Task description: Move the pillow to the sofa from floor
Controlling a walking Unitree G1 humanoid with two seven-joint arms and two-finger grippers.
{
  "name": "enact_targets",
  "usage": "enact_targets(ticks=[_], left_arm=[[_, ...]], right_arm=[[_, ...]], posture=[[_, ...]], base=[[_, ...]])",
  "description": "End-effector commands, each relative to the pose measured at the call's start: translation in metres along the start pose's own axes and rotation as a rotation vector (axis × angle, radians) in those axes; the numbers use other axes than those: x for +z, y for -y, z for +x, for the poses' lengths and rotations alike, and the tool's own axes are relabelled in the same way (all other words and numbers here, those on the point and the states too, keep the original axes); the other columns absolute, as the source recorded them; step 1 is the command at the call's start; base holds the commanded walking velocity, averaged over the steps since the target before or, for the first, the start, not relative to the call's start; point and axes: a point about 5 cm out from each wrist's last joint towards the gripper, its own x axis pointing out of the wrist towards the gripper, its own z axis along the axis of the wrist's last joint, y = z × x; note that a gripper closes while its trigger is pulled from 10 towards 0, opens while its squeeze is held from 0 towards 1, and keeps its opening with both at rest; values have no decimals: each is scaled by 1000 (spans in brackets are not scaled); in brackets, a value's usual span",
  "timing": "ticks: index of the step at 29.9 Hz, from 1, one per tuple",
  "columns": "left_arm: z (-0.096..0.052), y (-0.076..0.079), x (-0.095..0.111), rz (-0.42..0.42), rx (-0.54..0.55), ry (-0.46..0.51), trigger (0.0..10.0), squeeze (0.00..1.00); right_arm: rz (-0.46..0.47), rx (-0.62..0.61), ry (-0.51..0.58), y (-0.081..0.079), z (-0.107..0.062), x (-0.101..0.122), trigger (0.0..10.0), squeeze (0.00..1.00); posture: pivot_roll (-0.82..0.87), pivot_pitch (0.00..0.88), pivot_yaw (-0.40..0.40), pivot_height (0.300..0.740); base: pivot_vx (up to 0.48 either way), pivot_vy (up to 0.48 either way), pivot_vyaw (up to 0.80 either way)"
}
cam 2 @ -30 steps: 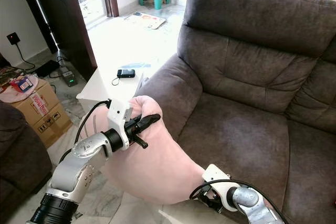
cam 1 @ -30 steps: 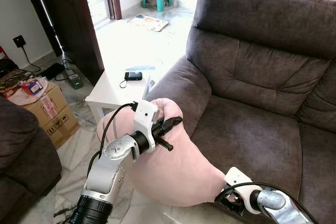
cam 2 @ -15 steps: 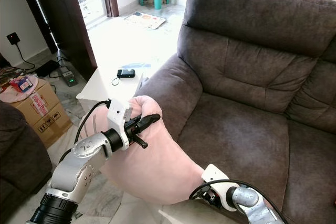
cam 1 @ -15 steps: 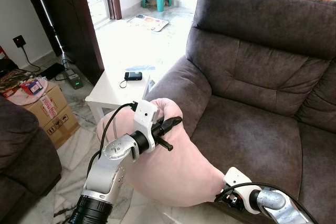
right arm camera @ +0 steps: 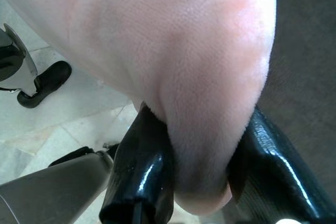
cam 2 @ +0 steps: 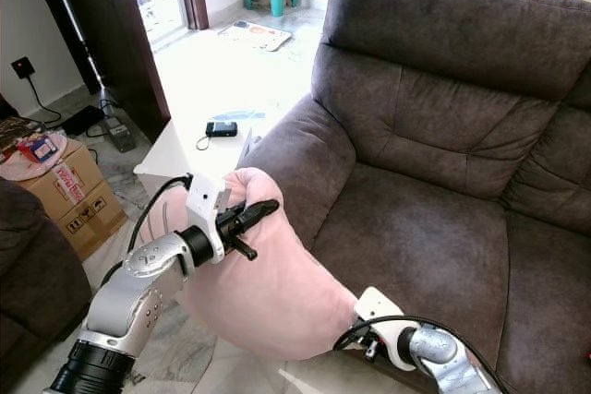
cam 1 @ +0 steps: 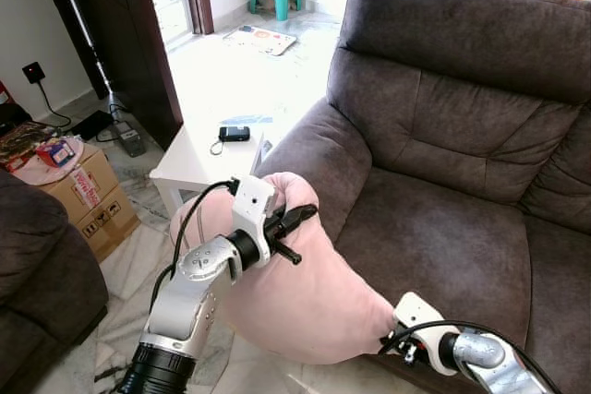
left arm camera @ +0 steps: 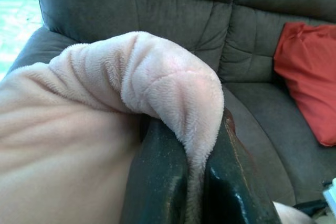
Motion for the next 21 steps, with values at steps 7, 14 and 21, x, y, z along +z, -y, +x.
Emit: enact_targets(ticks=[7,14,21], left_arm=[[-6,-12,-8,143,98,-87,10000,0],[-21,-32,-22,160,268,-145,10000,0],[-32,-47,-16,177,528,-24,10000,0]], right_arm=[[3,-67,153,16,-18,31,157,0],[62,-105,316,13,-33,60,10000,0],[114,-396,646,14,-45,116,10000,0]], posture=[[-18,0,-20,740],[-19,0,-20,740],[-24,0,-23,740]], base=[[0,0,0],[0,0,0],[0,0,0]])
